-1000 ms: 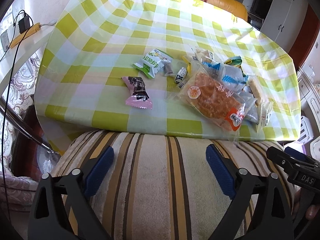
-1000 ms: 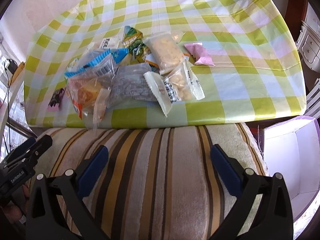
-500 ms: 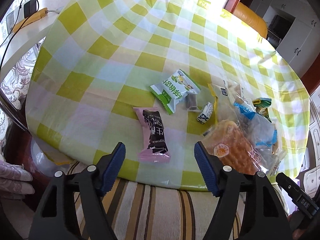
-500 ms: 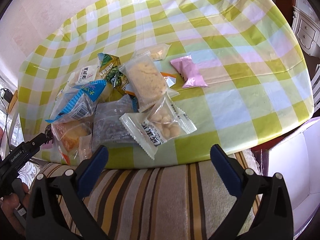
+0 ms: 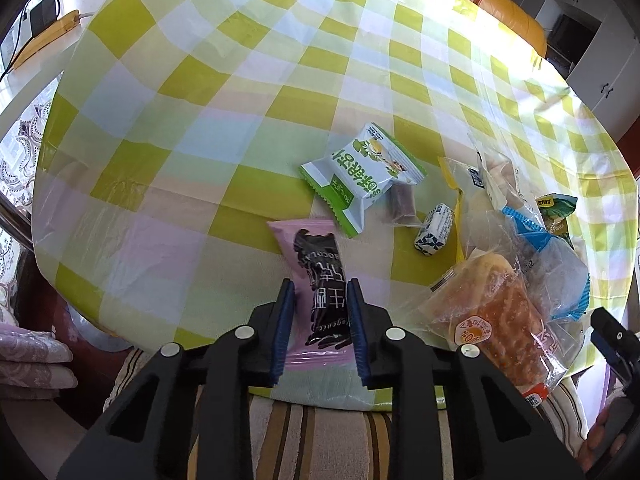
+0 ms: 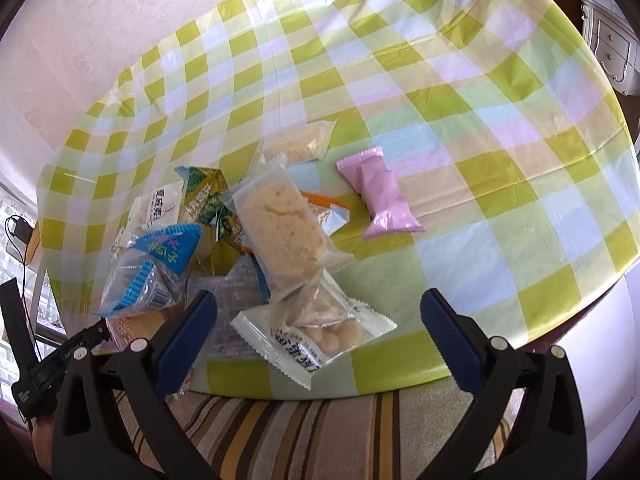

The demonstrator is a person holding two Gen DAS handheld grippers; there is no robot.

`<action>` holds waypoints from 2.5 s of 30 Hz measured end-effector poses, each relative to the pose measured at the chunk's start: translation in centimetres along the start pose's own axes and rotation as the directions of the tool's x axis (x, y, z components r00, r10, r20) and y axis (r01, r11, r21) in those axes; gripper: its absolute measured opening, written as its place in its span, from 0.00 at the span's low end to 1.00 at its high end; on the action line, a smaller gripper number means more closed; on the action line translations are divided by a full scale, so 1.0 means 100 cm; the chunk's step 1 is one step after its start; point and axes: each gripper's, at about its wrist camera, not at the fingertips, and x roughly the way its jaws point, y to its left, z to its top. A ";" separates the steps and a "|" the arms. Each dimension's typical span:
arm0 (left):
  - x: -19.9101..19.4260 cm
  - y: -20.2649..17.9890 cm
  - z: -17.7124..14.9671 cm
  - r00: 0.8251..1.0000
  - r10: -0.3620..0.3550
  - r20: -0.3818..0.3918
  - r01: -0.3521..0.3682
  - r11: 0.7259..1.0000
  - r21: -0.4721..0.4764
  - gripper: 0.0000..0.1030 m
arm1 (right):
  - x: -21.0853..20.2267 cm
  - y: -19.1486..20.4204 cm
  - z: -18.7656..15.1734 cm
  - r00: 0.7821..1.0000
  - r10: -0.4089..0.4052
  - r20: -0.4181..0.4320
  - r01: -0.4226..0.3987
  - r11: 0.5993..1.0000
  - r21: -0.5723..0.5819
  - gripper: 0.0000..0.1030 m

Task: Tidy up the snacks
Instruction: 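Grasp the pink-wrapped chocolate bar with the left gripper while the right grasps a clear bread pack, then carry both snacks to the white box and open both grippers to drop them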

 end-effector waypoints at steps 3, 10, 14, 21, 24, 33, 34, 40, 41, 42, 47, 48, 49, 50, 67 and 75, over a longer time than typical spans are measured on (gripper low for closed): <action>-0.001 -0.002 0.000 1.000 0.004 0.011 -0.004 1.000 0.010 0.20 | 0.003 0.011 0.012 0.999 -0.033 0.025 0.035 0.995 -0.090 0.99; -0.004 -0.002 -0.002 1.000 0.001 0.025 -0.001 1.000 0.006 0.17 | 0.020 0.027 0.028 0.998 -0.054 0.030 0.059 0.977 -0.203 0.79; -0.009 -0.002 -0.002 0.999 0.000 0.046 0.000 1.000 0.002 0.17 | 0.030 0.026 0.026 0.999 -0.047 -0.010 0.044 0.979 -0.201 0.51; -0.028 -0.004 -0.003 0.992 0.011 0.125 -0.011 1.000 0.003 0.17 | 0.026 0.024 0.023 1.000 -0.016 -0.004 0.015 0.980 -0.197 0.36; -0.039 -0.007 -0.002 0.986 0.013 0.167 -0.015 1.000 0.010 0.17 | 0.020 0.022 0.025 1.000 -0.009 0.021 0.013 0.983 -0.181 0.36; -0.070 -0.031 -0.006 0.968 -0.010 0.252 -0.008 0.998 0.069 0.16 | -0.015 0.008 0.026 0.996 0.008 0.092 0.006 0.988 -0.155 0.36; -0.073 -0.036 -0.007 0.966 -0.020 0.256 -0.001 0.997 0.082 0.16 | -0.019 0.005 0.025 0.995 0.008 0.095 0.007 0.989 -0.150 0.36; -0.089 -0.082 -0.019 0.959 -0.111 0.261 0.062 0.980 0.189 0.17 | -0.045 -0.028 0.018 0.993 -0.009 0.118 0.021 0.995 -0.096 0.36; -0.091 -0.090 -0.022 0.957 -0.130 0.258 0.077 0.975 0.208 0.17 | -0.049 -0.034 0.017 0.992 -0.016 0.124 0.026 0.996 -0.086 0.36; -0.092 -0.100 -0.024 0.955 -0.150 0.255 0.090 0.969 0.230 0.17 | -0.055 -0.041 0.016 0.991 -0.024 0.131 0.034 0.997 -0.076 0.36; -0.096 -0.151 -0.041 0.947 -0.244 0.209 0.162 0.924 0.345 0.17 | -0.075 -0.079 0.006 0.985 -0.078 0.154 0.084 0.996 -0.028 0.36; -0.094 -0.162 -0.045 0.945 -0.266 0.189 0.184 0.913 0.365 0.17 | -0.079 -0.086 0.004 0.983 -0.093 0.158 0.097 0.995 -0.018 0.36; -0.092 -0.172 -0.049 0.943 -0.288 0.167 0.207 0.901 0.382 0.17 | -0.082 -0.096 0.001 0.981 -0.107 0.160 0.109 0.994 -0.005 0.36; -0.091 -0.182 -0.053 0.942 -0.304 0.146 0.225 0.889 0.399 0.17 | -0.085 -0.104 -0.001 0.980 -0.120 0.159 0.121 0.993 0.008 0.36; -0.037 -0.344 -0.143 0.819 -0.433 -0.376 0.574 0.625 0.529 0.17 | -0.080 -0.231 -0.064 0.950 -0.313 0.015 0.304 0.934 0.188 0.36; -0.025 -0.374 -0.165 0.791 -0.396 -0.466 0.609 0.577 0.544 0.18 | -0.076 -0.263 -0.088 0.938 -0.343 -0.050 0.345 0.909 0.236 0.39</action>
